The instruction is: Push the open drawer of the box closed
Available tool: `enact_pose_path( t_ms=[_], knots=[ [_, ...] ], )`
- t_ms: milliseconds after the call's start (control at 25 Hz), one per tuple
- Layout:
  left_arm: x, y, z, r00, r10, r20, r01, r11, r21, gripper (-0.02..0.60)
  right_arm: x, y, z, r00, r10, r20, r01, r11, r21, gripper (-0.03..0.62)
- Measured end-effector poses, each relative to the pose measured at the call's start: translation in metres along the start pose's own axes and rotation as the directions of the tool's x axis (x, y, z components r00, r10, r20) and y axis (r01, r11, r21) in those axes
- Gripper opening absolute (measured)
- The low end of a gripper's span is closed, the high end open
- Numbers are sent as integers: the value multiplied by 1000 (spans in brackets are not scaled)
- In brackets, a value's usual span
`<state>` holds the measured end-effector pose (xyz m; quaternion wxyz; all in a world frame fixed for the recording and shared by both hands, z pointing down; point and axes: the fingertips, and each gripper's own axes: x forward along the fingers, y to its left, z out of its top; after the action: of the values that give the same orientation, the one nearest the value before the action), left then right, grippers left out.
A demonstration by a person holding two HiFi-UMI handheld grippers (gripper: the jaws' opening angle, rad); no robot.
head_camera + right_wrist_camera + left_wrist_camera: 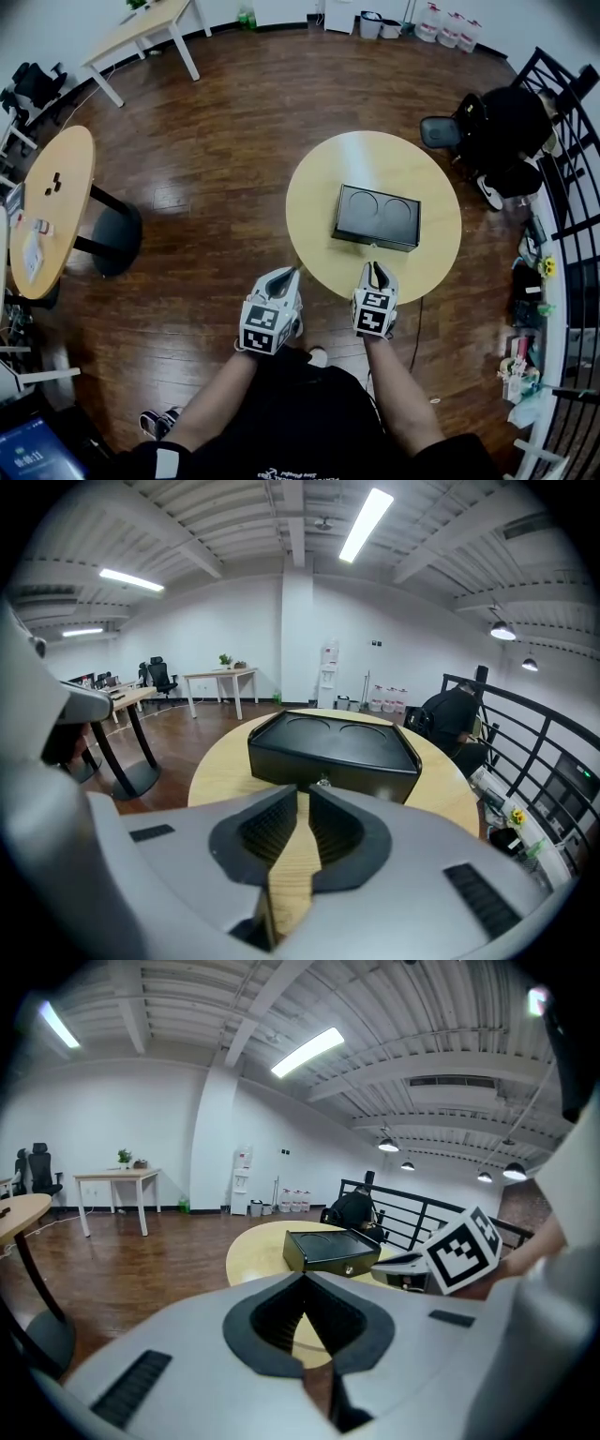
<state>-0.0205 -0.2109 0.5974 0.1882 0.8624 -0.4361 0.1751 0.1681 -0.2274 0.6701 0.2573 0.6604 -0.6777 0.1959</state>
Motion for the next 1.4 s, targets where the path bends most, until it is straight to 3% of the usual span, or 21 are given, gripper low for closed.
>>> enact_pose_path(
  t_ms=[120, 280, 440, 600, 720, 920, 1400],
  knots=[
    [-5, -7, -7, 1000, -3, -7, 3, 1000, -5, 0, -16, 4, -3, 1000, -10, 27, 10, 1000, 24, 8],
    [-17, -22, -8, 1000, -9, 11, 8, 1000, 13, 0, -38, 14, -9, 999, 3, 49, -4, 1000, 19, 5],
    [-23, -39, -6, 1000, -10, 27, 9, 999, 30, 0, -58, 18, -11, 996, 45, 74, -45, 999, 9, 5],
    [-26, -65, -15, 1000, -21, 19, 20, 999, 39, 0, -84, 5, -23, 989, 92, 112, -101, 992, 71, 5],
    [-49, -82, -12, 999, -35, 22, 34, 998, 45, 0, -116, 0, -25, 986, 107, 127, -118, 989, 85, 5],
    [-87, -95, -4, 998, -56, 10, 55, 997, 57, 0, -166, 28, -36, 987, 118, 109, -129, 986, 104, 5],
    [-96, -114, -10, 991, -131, -15, 132, 984, 123, 0, -202, 53, -43, 980, 151, 130, -153, 988, 4, 5]
  ],
)
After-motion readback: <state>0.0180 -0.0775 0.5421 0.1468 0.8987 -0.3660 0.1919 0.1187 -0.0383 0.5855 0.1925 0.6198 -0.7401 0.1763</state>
